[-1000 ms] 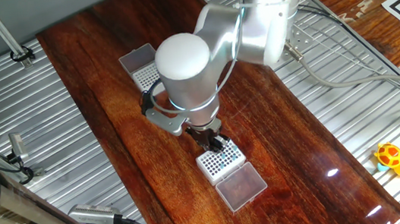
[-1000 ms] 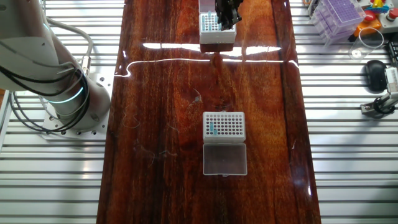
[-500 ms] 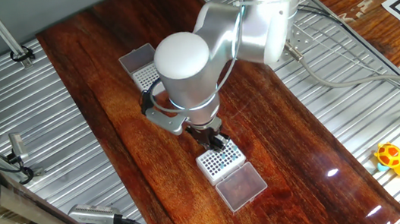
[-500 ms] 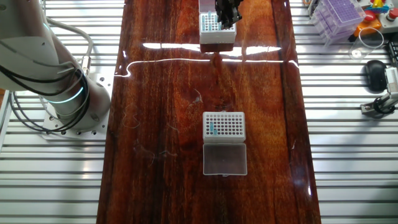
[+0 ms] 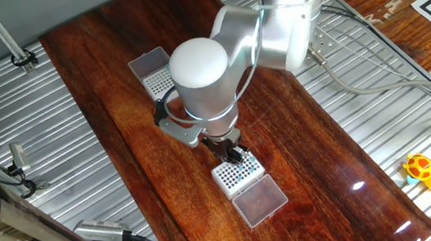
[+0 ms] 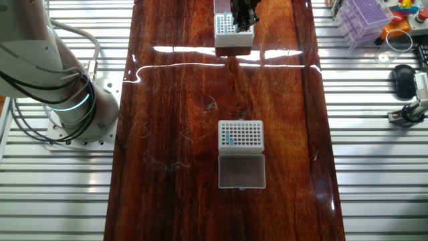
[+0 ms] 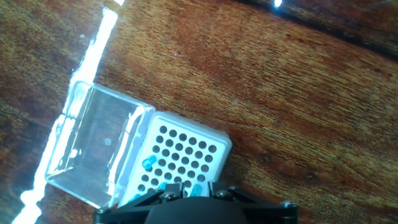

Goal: Transfer all medium pipette tips from one holder to another

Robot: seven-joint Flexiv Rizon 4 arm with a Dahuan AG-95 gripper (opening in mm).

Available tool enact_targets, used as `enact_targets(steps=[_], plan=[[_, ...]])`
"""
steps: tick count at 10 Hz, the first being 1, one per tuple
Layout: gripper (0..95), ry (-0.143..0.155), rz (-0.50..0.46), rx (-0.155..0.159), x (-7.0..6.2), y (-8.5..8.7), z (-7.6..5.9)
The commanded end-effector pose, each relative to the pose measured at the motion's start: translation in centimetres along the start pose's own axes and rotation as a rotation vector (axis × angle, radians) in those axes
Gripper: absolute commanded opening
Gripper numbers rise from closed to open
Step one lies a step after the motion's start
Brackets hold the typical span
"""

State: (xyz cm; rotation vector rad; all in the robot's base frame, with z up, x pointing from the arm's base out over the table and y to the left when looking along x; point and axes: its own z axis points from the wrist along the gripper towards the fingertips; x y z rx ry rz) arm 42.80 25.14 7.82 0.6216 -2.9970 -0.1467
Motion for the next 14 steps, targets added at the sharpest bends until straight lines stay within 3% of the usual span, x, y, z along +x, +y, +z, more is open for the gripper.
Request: enact_targets(steps=[1, 2, 3, 7, 10, 12, 14], plan=[[19.0, -0.003, -0.001, 0.001, 0.1, 0.0, 0.4], [19.0, -0.005, -0.002, 0.002, 0.1, -0.1, 0.5], [0.0, -0.006, -0.001, 0.003, 0.1, -0.1, 0.7], [0.0, -0.009, -0.003, -0.001, 0.1, 0.0, 0.3], [0.0, -0.007, -0.015, -0.001, 0.2, 0.3, -1.9], [0.0, -0.006, -0.027, 0.000, 0.4, 0.4, -4.1], [0.0, 0.000, -0.042, 0.000, 0.5, -0.2, -5.5]])
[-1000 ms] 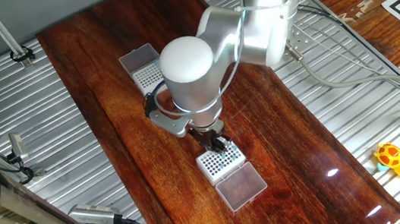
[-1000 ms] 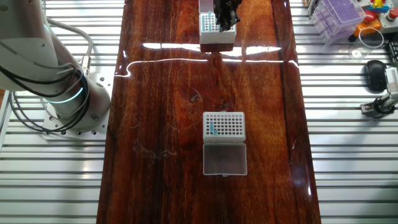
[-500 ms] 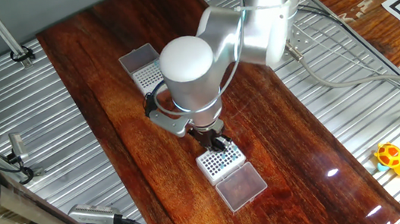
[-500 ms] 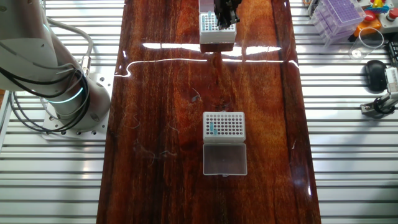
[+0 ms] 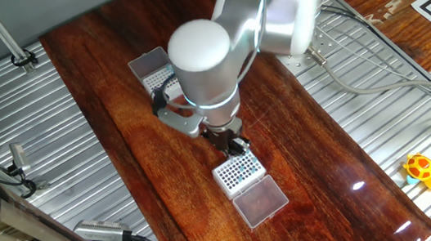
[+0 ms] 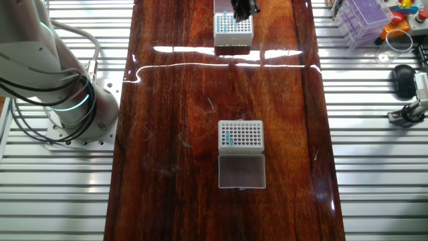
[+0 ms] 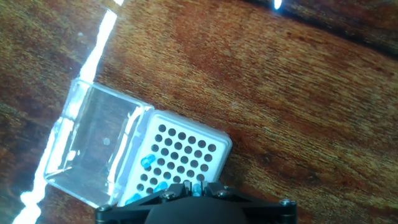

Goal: Transfer all medium pipette tips from one holder to another

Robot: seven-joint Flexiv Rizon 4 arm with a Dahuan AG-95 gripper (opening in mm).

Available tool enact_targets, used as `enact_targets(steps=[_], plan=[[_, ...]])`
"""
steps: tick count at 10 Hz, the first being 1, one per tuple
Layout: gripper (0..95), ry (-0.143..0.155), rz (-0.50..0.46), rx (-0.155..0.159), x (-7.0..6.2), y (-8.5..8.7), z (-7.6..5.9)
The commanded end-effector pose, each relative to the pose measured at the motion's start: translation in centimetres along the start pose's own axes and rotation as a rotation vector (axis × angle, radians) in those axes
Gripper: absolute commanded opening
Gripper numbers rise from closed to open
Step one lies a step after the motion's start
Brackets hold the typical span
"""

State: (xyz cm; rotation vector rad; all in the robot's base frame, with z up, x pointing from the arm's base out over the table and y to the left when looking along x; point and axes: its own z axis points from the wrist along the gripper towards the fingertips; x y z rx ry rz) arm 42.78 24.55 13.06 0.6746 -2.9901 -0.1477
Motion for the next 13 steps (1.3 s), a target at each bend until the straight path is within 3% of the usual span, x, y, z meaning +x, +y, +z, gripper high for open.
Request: enact_targets(steps=[1, 2, 5, 8, 9, 11, 13], plan=[[0.0, 0.007, -0.028, -0.003, 0.3, -1.2, -1.1], [0.0, 0.009, -0.044, -0.002, 0.7, -2.0, -1.2], [0.0, 0.012, -0.124, 0.006, 3.7, -6.4, -0.9], [0.0, 0.012, -0.148, -0.001, 4.0, -6.8, -0.9], [0.0, 0.008, -0.116, 0.000, 4.0, -6.8, -0.9], [0.0, 0.002, 0.040, 0.017, 4.0, -6.8, -0.9], [0.0, 0.007, 0.101, 0.030, 4.2, -6.4, -0.4]])
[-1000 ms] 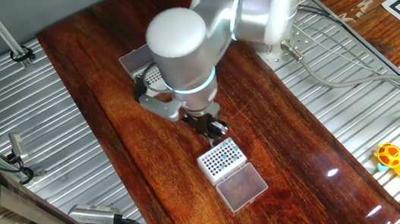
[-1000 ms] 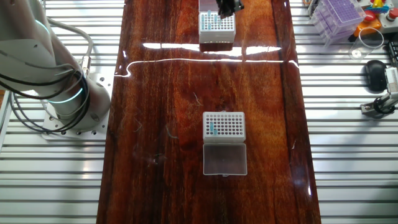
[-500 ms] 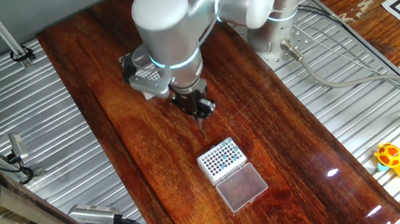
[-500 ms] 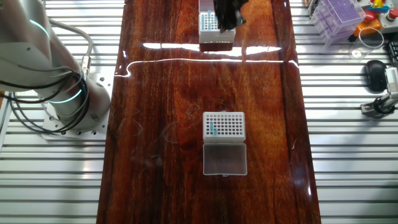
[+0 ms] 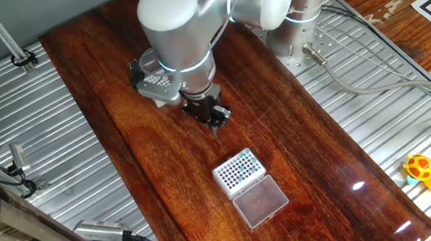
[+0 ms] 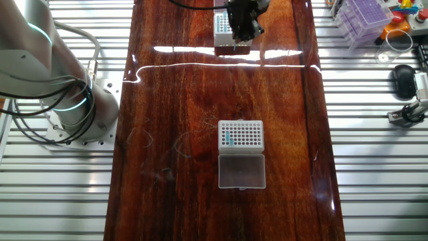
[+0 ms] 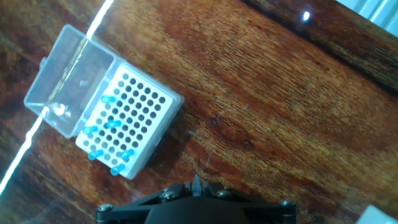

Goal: Transfer all medium pipette tips from one holder to another

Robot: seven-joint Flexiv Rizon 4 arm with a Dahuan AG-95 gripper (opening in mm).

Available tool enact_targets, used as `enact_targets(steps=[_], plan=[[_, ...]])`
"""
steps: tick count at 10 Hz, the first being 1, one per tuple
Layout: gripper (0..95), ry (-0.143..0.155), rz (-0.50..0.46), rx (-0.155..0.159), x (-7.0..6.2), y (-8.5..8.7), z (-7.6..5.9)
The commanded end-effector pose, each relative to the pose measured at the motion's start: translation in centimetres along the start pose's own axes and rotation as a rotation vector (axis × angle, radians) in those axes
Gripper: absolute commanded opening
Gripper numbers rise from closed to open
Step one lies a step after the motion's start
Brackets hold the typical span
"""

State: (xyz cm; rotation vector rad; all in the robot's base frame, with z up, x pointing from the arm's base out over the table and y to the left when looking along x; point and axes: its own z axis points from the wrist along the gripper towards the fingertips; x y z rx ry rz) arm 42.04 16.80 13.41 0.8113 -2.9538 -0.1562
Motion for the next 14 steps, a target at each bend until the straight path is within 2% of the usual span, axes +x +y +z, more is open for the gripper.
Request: enact_targets(steps=[1, 3, 4, 5, 6, 8, 11, 12, 13, 14], plan=[[0.0, 0.008, 0.177, 0.036, 1.3, -1.2, 0.1], [0.0, 0.014, 0.089, 0.034, 5.8, -6.4, -1.8], [0.0, 0.012, 0.059, 0.030, 7.4, -8.0, -2.4], [0.0, 0.013, 0.022, 0.033, 9.8, -10.3, -2.9], [0.0, 0.014, -0.004, 0.034, 11.2, -11.8, -3.1], [0.0, 0.015, 0.002, 0.032, 11.2, -11.8, -3.1], [0.0, -0.006, 0.149, 0.030, 11.2, -11.8, -3.1], [0.0, -0.015, 0.208, 0.041, 9.6, -10.3, -2.1], [0.0, -0.016, 0.207, 0.049, 9.1, -10.6, -1.5], [0.0, -0.014, 0.199, 0.051, 9.2, -11.2, -1.4]])
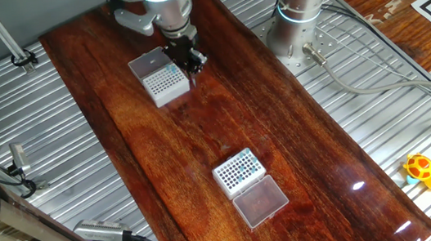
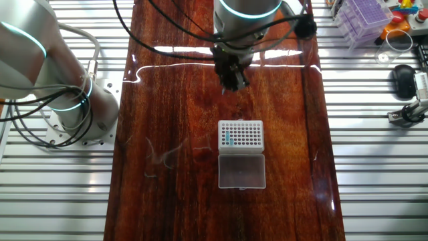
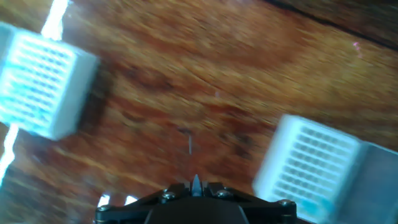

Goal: Transfer all medium pipette tips from one holder to another

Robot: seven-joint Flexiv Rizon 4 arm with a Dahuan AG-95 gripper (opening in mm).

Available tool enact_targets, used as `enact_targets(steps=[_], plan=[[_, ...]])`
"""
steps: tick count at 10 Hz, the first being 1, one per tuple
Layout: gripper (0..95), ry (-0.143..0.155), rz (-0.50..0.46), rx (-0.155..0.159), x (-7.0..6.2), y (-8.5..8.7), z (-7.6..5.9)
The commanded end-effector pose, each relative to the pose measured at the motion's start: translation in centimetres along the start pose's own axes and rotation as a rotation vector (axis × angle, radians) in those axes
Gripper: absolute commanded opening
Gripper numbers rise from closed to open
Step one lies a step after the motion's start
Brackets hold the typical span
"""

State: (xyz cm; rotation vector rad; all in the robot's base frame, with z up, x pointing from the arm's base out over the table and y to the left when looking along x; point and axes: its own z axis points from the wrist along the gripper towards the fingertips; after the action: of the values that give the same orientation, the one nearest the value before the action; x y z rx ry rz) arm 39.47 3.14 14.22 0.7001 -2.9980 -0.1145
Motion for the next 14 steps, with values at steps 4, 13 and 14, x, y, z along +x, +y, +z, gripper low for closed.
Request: enact_targets(steps=[4, 13, 14], plan=[[0.0, 0.000, 0.036, 0.022, 1.0, -6.1, -0.2], [0.0, -0.001, -0.036, 0.025, 2.7, -10.3, 0.4], [0.0, 0.000, -0.037, 0.026, 2.9, -10.2, 0.6]])
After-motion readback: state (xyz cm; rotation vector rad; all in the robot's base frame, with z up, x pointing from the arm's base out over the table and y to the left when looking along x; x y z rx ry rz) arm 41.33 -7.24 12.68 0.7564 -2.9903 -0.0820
